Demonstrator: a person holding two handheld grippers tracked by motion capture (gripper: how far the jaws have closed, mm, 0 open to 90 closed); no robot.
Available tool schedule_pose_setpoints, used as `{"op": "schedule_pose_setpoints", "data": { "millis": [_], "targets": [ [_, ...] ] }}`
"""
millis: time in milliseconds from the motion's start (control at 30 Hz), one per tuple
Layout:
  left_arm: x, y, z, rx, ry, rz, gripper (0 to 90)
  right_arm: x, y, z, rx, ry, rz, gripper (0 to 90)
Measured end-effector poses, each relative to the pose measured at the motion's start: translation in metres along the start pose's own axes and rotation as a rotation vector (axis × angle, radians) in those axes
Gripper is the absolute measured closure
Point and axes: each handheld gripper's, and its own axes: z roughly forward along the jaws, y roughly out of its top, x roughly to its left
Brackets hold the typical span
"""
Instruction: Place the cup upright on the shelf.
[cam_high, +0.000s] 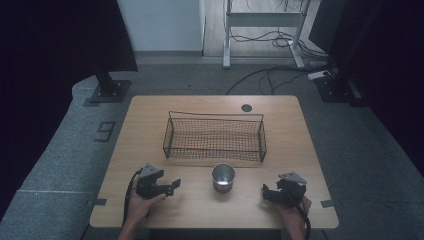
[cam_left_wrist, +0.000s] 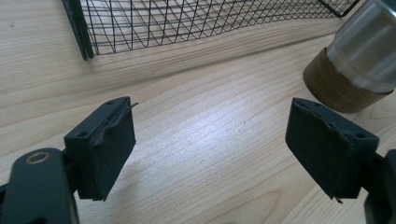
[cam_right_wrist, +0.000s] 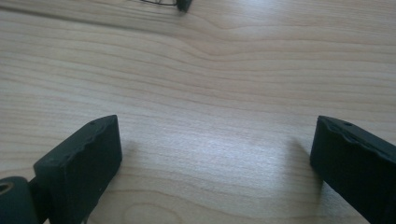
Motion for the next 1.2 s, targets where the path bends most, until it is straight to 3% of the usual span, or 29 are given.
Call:
{"op": "schedule_pose_setpoints", "data": {
  "millis": [233,600,1200],
  "targets": [
    [0.001,0.000,-0.003,-0.007,0.011,-0.007,16.4,0.001,-0.002,-0.003,-0.018,-0.001,-0.004,9.6],
    [0.004,0.003,-0.012,-0.039,0.005,-0.034,17.8,0.001,-0.002,-0.003,-0.018,0.004,-0.005,9.0],
    [-0.014,0.023,-0.029,-0.083,-0.020,0.001,16.8,-0.003,-0.003,-0.004,-0.024,0.014,-0.016,10.8]
  ]
}}
